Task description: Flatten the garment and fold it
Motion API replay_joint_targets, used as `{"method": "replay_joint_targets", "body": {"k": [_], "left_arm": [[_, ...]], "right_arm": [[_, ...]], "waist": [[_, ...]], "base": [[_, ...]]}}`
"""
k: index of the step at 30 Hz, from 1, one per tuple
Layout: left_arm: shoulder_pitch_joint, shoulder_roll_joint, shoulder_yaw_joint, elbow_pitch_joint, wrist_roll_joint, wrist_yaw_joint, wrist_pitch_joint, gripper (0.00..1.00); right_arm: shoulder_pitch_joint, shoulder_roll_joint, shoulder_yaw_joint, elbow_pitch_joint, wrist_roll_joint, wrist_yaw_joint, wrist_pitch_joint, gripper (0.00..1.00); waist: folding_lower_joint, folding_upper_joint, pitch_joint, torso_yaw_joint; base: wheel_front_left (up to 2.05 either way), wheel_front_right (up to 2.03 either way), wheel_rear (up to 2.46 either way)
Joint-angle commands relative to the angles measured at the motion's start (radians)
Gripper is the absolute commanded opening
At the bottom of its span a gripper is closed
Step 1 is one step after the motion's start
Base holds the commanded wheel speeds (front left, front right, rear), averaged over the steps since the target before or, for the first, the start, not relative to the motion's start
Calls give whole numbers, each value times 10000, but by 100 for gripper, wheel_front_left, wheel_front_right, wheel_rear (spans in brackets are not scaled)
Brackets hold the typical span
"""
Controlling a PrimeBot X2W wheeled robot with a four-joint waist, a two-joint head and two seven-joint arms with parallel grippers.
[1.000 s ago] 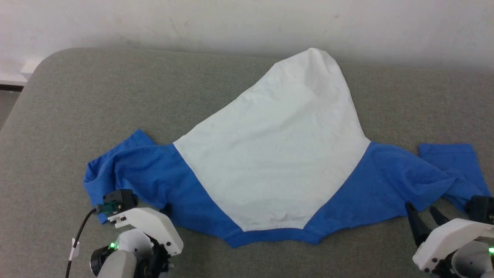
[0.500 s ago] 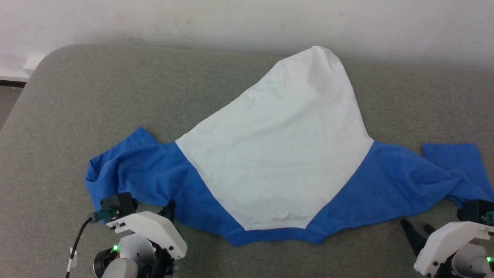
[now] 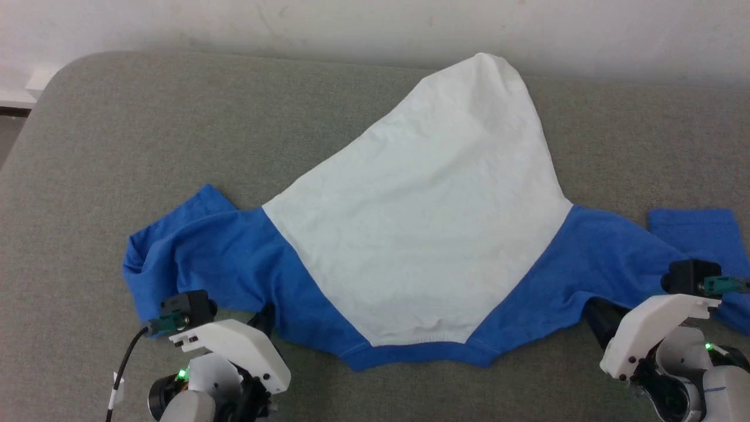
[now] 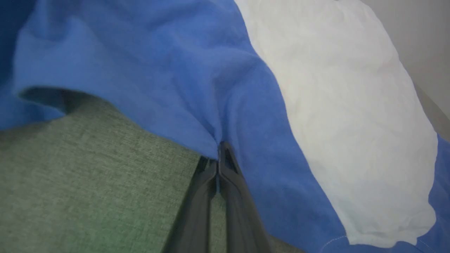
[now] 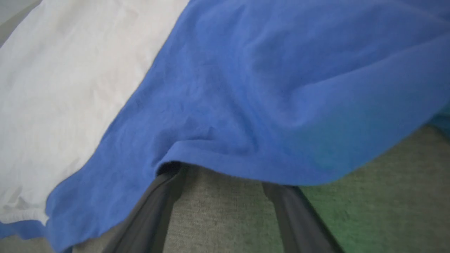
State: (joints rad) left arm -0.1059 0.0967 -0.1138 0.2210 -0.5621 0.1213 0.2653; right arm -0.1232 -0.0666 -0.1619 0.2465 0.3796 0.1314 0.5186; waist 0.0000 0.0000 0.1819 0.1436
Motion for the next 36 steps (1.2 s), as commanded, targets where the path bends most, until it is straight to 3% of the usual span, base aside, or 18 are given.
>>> {"method": "replay_joint_targets", "body": {"k": [1,2,3,4,16,24,30,36], "left_arm": [[-68,-20,-42,6,17,16,16,0],[-75,-20,-51,12,13,16,13,0],[-78,-19,-57,20,8,16,7,0],[-79,-17,-60,27,2,16,-2,0],[-45,-10,-84,74,-124,14,-63,0],[25,46,-78,12,-177,14,-134,0],[-249,147,175,-792,-342,-147,-531,0],[-1559,512,382,-1937,-529,-479,-432,0]], "right_arm": [[13,164,220,348,53,-7,104,100],[-2,164,243,362,38,-7,113,33],[-11,164,245,347,38,-7,98,7],[-2,164,245,319,44,-7,94,0],[364,164,102,-237,143,-7,82,0],[1040,164,-111,-1415,440,-7,180,0],[1006,164,-74,-2567,938,-7,-27,0],[-88,164,-25,-3495,1802,-7,163,0]], "waist": [[0,0,26,35],[0,0,30,45],[0,0,32,54],[0,0,34,58],[0,0,-33,-79],[0,0,-184,-159],[0,0,-367,-287],[0,0,-701,-340]], "base": [[0,0,0],[0,0,0],[0,0,0],[0,0,0],[0,0,0],[0,0,0],[0,0,0],[0,0,0]]}}
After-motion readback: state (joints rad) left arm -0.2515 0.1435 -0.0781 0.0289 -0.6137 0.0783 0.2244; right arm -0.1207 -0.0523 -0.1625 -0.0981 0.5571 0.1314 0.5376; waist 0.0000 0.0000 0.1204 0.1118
